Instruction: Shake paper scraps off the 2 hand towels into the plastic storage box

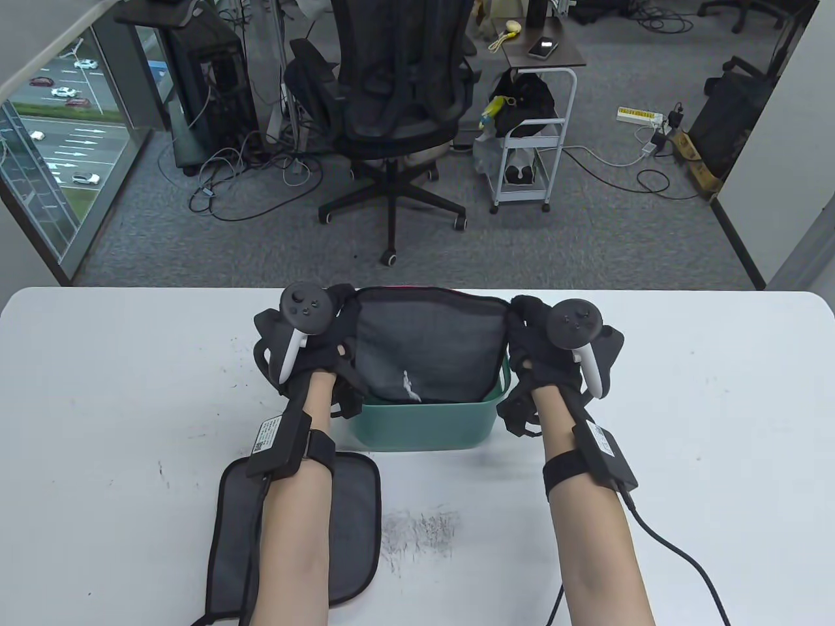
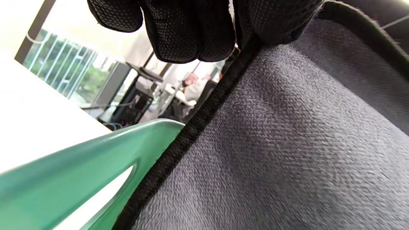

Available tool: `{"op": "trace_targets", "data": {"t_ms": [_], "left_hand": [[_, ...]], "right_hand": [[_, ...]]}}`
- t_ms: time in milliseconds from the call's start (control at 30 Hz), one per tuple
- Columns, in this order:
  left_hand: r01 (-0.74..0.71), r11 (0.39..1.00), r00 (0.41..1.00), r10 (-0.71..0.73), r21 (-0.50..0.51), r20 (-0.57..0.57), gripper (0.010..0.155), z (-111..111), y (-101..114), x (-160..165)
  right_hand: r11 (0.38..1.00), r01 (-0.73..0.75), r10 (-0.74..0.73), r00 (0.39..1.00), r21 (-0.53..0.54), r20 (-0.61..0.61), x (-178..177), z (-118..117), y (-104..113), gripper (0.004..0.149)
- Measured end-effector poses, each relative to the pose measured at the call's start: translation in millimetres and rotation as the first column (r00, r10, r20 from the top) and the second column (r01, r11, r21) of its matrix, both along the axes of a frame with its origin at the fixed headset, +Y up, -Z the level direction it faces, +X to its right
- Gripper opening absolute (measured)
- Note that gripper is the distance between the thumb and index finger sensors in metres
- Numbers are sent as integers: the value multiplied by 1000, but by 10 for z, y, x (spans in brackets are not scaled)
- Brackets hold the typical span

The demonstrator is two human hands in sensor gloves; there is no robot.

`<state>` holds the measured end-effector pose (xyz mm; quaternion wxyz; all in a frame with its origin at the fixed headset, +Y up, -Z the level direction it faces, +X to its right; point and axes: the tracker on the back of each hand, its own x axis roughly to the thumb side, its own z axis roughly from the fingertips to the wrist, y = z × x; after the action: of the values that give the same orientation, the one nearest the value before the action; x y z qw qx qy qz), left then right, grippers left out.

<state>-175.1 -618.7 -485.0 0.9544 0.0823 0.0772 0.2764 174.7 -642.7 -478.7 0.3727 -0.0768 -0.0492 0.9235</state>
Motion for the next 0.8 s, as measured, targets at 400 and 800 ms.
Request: {"op": "trace_targets", "data": {"t_ms": [400,800], "left_hand": [[-127,989,986,118,74,115,41,135,97,189],[-128,990,992,127,61,13,41,311,60,-104]], "right_hand": [[990,136,-121,965,47,-232,-345,116,329,36],[980,194,-193,981,45,-36,66,196,129,36]]}}
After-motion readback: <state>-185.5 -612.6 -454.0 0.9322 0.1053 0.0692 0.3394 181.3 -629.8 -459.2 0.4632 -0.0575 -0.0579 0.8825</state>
